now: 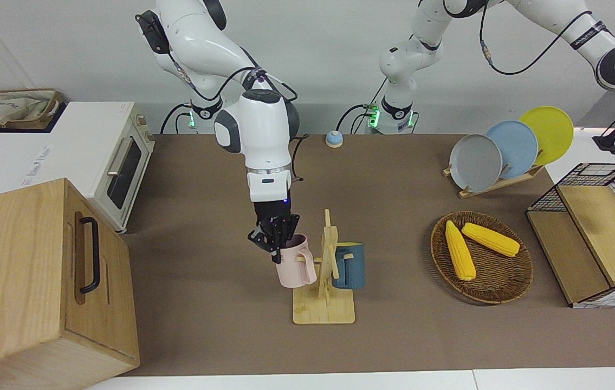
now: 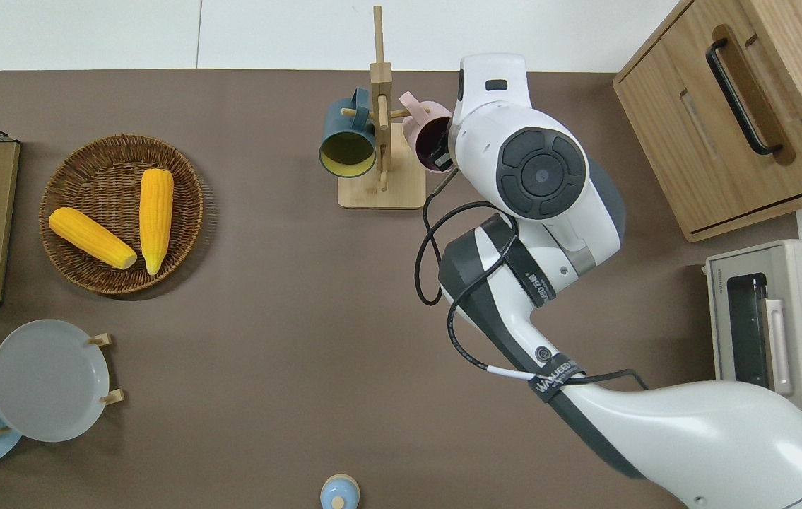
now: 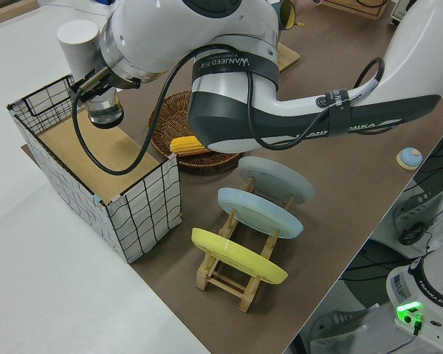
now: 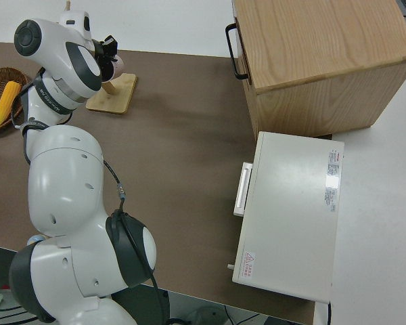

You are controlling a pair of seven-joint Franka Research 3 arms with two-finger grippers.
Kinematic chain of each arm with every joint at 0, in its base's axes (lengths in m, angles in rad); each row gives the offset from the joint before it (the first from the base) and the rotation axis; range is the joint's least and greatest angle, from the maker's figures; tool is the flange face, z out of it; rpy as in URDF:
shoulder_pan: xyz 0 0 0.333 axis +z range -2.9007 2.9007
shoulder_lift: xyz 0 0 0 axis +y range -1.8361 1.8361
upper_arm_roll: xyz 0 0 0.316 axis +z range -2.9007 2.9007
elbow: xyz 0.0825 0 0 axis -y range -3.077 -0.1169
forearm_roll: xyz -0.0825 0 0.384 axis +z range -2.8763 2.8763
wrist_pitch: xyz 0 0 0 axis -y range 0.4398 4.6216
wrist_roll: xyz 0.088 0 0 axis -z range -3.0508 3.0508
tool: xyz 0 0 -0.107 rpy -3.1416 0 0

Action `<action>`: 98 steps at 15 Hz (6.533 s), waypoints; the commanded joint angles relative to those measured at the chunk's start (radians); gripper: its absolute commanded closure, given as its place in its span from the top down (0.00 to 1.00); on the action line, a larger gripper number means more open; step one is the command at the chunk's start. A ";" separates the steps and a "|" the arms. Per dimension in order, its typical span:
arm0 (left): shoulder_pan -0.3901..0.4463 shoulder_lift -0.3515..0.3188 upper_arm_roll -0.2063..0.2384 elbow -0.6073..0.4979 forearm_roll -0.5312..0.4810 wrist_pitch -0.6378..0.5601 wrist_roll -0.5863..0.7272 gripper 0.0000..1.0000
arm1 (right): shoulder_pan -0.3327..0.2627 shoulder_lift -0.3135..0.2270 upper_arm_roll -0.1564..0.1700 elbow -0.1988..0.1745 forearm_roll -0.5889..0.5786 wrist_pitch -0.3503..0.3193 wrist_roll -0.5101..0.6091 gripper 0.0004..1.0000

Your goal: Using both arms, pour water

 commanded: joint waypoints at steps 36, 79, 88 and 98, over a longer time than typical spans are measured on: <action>-0.149 -0.665 -0.214 -0.729 0.355 0.054 -0.576 0.00 | -0.050 -0.181 0.212 -0.141 0.511 -0.353 0.839 0.00; -0.273 -0.957 -0.254 -1.092 0.336 0.002 -0.596 0.00 | 0.164 0.206 0.292 0.005 0.229 -0.147 1.255 0.99; -0.345 -0.940 -0.277 -1.090 0.336 0.004 -0.650 0.00 | 0.161 0.194 0.292 0.138 0.183 -0.328 1.213 0.99; -0.416 -0.895 -0.302 -1.090 0.335 0.004 -0.691 0.00 | 0.030 0.080 0.242 0.135 0.108 -0.544 0.661 0.99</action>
